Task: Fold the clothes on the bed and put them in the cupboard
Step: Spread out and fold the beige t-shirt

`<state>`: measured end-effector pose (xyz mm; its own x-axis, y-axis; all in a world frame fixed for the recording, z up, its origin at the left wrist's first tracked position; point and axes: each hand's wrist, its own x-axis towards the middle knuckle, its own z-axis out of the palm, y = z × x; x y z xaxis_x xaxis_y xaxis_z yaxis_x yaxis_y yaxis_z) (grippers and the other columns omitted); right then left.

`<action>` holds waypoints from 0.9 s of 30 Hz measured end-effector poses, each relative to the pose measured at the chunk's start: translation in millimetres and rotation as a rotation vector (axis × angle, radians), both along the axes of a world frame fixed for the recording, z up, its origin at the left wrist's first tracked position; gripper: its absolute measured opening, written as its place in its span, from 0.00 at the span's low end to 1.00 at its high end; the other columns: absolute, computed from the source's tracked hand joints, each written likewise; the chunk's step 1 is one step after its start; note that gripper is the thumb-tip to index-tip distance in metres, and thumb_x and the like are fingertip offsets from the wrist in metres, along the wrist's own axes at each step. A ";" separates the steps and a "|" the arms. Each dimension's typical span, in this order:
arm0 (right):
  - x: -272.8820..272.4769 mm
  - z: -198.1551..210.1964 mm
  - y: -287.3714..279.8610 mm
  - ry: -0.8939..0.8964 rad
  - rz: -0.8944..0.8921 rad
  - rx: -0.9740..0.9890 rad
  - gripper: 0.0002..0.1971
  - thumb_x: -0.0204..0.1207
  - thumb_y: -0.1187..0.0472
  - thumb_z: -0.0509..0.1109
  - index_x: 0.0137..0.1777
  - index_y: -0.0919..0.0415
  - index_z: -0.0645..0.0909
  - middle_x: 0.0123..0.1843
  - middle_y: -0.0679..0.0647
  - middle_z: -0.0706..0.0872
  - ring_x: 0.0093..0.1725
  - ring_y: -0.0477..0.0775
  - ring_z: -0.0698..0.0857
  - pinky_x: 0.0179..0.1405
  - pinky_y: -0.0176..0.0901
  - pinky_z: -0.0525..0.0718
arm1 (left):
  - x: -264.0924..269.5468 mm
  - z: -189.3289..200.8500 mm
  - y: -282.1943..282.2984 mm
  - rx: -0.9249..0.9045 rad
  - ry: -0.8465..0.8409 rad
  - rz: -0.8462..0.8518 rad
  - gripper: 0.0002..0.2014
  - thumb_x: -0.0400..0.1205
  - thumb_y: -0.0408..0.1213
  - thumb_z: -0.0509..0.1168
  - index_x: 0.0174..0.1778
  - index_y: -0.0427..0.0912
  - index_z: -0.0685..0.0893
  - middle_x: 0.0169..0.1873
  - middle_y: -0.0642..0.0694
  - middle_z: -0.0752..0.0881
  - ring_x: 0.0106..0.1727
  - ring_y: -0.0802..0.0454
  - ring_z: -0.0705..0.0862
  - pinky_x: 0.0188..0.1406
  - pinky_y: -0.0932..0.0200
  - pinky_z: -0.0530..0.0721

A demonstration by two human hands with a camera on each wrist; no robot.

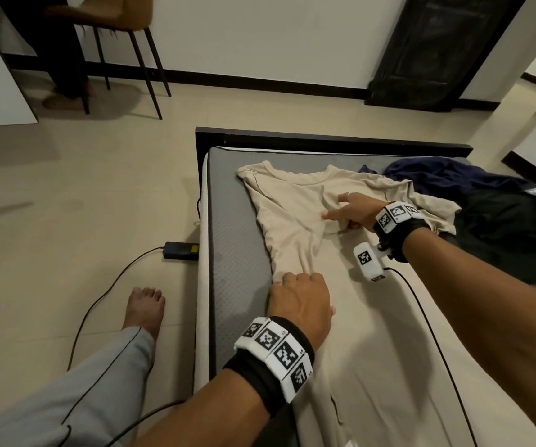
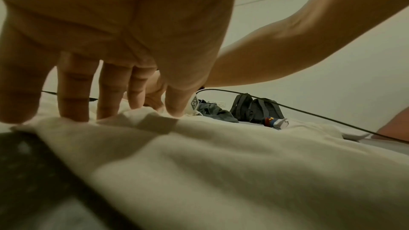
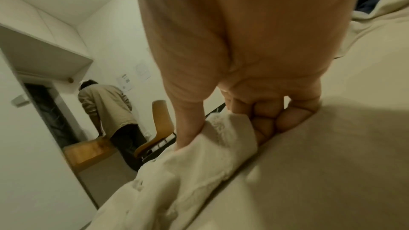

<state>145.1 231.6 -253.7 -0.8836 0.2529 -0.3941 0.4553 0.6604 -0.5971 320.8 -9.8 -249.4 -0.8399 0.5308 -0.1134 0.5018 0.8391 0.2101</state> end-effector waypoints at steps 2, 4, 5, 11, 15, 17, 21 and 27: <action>4.5 -1.3 6.6 0.063 -0.144 -0.243 0.44 0.70 0.54 0.84 0.83 0.58 0.66 0.50 0.62 0.87 0.42 0.57 0.87 0.48 0.56 0.92 | 7.8 -1.8 1.3 -0.077 -0.009 -0.018 0.23 0.86 0.53 0.61 0.67 0.38 0.75 0.63 0.37 0.79 0.64 0.38 0.77 0.60 0.41 0.80; 9.2 -0.4 9.2 0.047 -0.185 -0.264 0.41 0.73 0.57 0.82 0.82 0.58 0.65 0.43 0.59 0.83 0.35 0.54 0.84 0.35 0.50 0.91 | 13.4 -2.5 2.5 -0.136 -0.017 -0.032 0.21 0.86 0.51 0.61 0.66 0.38 0.77 0.63 0.37 0.77 0.63 0.37 0.76 0.59 0.40 0.78; 12.4 -0.7 9.7 0.013 -0.173 -0.185 0.38 0.73 0.54 0.82 0.79 0.56 0.67 0.39 0.57 0.82 0.31 0.53 0.82 0.30 0.46 0.88 | 14.9 -2.4 2.9 -0.161 -0.021 -0.041 0.20 0.86 0.50 0.60 0.65 0.38 0.78 0.64 0.37 0.77 0.64 0.37 0.76 0.60 0.39 0.77; 10.5 -5.0 13.7 0.108 -0.139 0.265 0.43 0.74 0.29 0.70 0.77 0.62 0.73 0.69 0.61 0.84 0.62 0.63 0.86 0.61 0.51 0.83 | 13.1 0.5 3.1 -0.134 -0.072 -0.144 0.23 0.87 0.54 0.58 0.67 0.39 0.81 0.76 0.36 0.72 0.76 0.36 0.68 0.76 0.34 0.62; -1.3 -3.9 -4.0 -0.001 -0.109 0.382 0.42 0.68 0.26 0.72 0.62 0.67 0.81 0.61 0.61 0.86 0.59 0.66 0.85 0.50 0.48 0.78 | 13.5 3.5 3.7 -0.070 -0.131 -0.211 0.22 0.86 0.52 0.60 0.66 0.37 0.80 0.73 0.35 0.72 0.73 0.38 0.70 0.69 0.41 0.72; -6.8 -2.2 -13.2 -0.028 -0.113 0.430 0.35 0.68 0.33 0.78 0.58 0.64 0.79 0.55 0.57 0.82 0.58 0.65 0.84 0.48 0.47 0.76 | 12.7 7.0 3.4 -0.045 -0.154 -0.218 0.22 0.87 0.52 0.60 0.65 0.36 0.80 0.68 0.36 0.74 0.69 0.38 0.73 0.62 0.42 0.76; -22.8 -0.5 -29.6 -0.031 -0.111 0.340 0.21 0.73 0.50 0.78 0.60 0.64 0.84 0.61 0.63 0.86 0.49 0.59 0.79 0.46 0.43 0.75 | 8.6 9.0 0.5 0.013 -0.186 -0.228 0.20 0.86 0.51 0.61 0.62 0.37 0.81 0.59 0.37 0.78 0.61 0.39 0.77 0.57 0.42 0.79; -19.9 12.4 -57.4 0.096 -0.111 0.369 0.23 0.81 0.51 0.68 0.64 0.72 0.81 0.57 0.69 0.84 0.56 0.68 0.84 0.48 0.46 0.78 | 8.2 4.8 -2.1 0.022 -0.197 -0.242 0.20 0.86 0.52 0.63 0.62 0.37 0.82 0.58 0.38 0.78 0.62 0.39 0.76 0.58 0.40 0.79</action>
